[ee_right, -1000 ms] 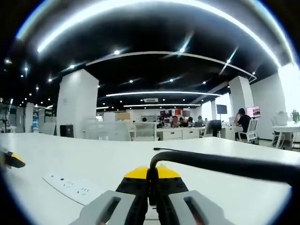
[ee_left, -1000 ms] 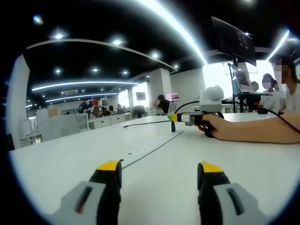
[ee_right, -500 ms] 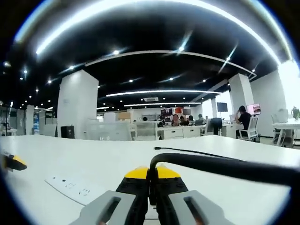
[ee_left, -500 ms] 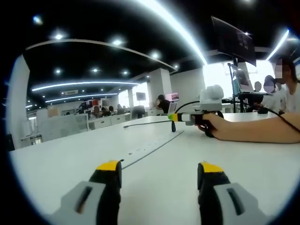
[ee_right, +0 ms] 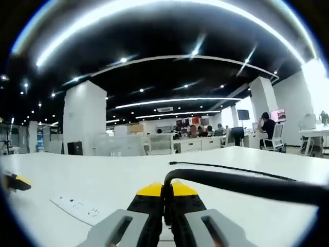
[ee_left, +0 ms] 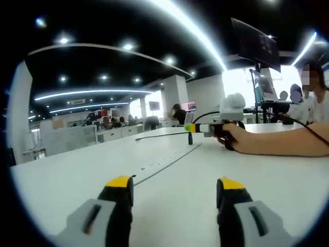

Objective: Locate the USB plug end of the data cable currently connected to the USB port on the desk. Grip the plug, withdraw it from the port, and place it onto the desktop.

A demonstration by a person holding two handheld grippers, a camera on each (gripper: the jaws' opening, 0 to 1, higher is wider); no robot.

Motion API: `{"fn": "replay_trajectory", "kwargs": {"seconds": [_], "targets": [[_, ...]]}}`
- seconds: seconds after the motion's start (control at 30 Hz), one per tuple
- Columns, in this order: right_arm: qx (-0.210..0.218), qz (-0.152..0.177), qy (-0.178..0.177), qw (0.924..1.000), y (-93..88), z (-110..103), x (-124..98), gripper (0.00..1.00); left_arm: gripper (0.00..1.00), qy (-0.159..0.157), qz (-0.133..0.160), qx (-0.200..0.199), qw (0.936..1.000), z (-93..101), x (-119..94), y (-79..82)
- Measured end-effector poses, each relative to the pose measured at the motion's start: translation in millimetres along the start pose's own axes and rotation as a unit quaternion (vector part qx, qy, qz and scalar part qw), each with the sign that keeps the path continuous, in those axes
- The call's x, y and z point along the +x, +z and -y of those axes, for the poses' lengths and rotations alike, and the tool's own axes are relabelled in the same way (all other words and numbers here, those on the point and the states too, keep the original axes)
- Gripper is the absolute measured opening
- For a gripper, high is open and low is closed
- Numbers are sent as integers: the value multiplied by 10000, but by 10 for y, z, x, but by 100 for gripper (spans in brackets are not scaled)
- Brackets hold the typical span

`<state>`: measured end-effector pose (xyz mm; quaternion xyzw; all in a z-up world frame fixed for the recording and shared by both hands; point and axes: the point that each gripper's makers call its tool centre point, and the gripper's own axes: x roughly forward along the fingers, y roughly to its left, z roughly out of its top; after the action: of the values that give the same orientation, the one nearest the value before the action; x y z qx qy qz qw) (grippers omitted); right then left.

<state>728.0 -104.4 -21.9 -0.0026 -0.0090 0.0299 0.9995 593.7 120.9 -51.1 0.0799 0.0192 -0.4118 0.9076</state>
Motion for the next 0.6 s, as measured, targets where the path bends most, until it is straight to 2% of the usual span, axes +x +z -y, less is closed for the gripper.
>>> {"fn": "replay_trajectory", "kwargs": {"seconds": [0.1, 0.17, 0.33, 0.47, 0.6], "targets": [[565, 51, 92, 9983, 0, 16, 5, 5, 65, 2, 5, 22, 10000, 1, 3, 4], [797, 79, 22, 9968, -4, 75, -15, 5, 64, 21, 64, -37, 10000, -7, 3, 24], [810, 97, 37, 9967, 4, 105, 17, 5, 51, 27, 242, -160, 9996, -21, -20, 89], [577, 83, 18, 9983, -1, 28, -65, 6, 53, 7, 188, -33, 9998, 18, -2, 84], [125, 4, 37, 9999, -2, -40, -66, 6, 51, -63, 463, -150, 9988, 75, 2, 200]]}}
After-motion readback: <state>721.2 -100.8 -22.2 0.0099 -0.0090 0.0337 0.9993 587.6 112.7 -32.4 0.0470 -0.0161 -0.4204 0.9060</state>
